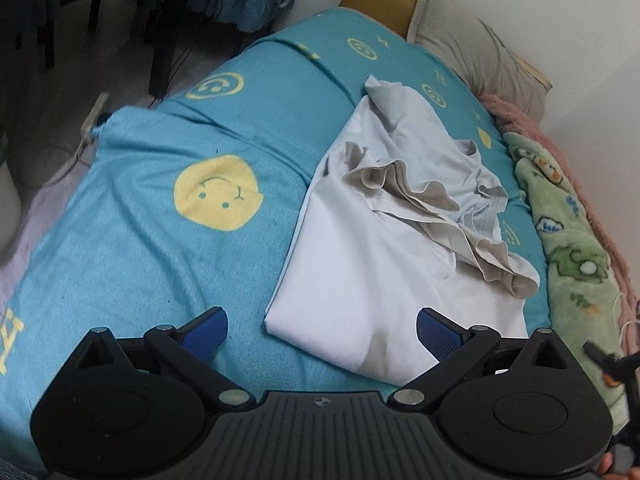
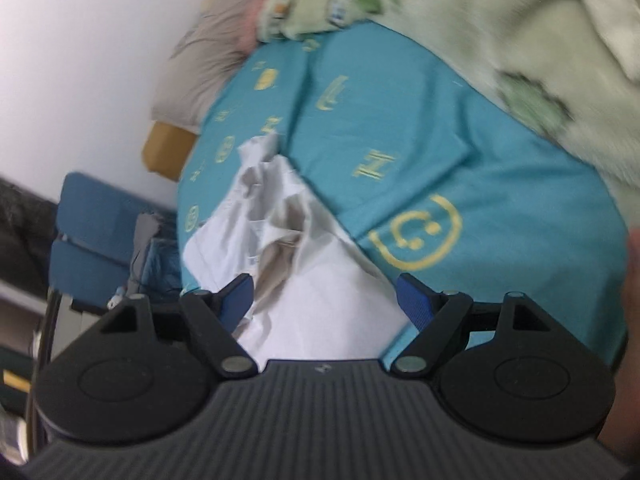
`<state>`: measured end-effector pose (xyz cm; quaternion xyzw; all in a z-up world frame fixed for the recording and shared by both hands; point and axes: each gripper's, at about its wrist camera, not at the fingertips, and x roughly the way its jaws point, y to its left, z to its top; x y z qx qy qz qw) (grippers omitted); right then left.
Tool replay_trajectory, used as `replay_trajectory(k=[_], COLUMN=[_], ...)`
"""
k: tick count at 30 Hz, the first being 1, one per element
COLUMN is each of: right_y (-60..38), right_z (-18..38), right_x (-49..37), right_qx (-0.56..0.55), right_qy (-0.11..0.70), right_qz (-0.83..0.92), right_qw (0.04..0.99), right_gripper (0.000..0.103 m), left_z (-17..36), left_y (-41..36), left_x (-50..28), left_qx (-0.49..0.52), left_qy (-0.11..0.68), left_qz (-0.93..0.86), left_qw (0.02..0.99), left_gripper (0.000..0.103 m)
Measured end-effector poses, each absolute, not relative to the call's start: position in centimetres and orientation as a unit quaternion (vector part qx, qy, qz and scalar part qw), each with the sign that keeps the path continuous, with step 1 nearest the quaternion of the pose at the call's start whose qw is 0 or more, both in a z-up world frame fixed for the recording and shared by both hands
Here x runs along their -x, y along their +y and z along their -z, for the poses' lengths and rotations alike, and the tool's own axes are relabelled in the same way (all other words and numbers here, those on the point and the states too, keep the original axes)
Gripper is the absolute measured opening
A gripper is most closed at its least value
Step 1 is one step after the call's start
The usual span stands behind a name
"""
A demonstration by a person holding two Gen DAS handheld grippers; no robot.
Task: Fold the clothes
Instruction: 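Open both grippers and press the folded white T-shirt flat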
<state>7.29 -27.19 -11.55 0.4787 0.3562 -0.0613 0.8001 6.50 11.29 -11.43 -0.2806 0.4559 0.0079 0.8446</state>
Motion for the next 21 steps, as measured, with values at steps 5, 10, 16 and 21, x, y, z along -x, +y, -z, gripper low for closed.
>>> replay_trajectory(k=[5, 10, 16, 21], right_y=[-25.2, -22.8, -22.2, -23.0], right_z=[14.1, 17.1, 18.9, 19.3], right_x=[-7.8, -8.6, -10.3, -9.4], right_qx=[-0.521, -0.565, -0.6, -0.631], right_qy=[0.404, 0.449, 0.432, 0.382], right_qz=[0.02, -0.024, 0.001, 0.043], right_qw=[0.752, 0.692, 0.673, 0.674], right_gripper=[0.082, 0.082, 0.08, 0.072], left_z=[12.7, 14.6, 16.0, 16.5], left_y=[12.3, 12.9, 12.6, 12.4], left_x=[-6.5, -6.9, -8.4, -9.0], left_qx=[0.363, 0.436, 0.462, 0.471], left_qy=[0.471, 0.488, 0.497, 0.477], left_qz=[0.025, 0.05, 0.059, 0.036], left_qw=[0.804, 0.755, 0.732, 0.741], left_gripper=[0.102, 0.102, 0.101, 0.09])
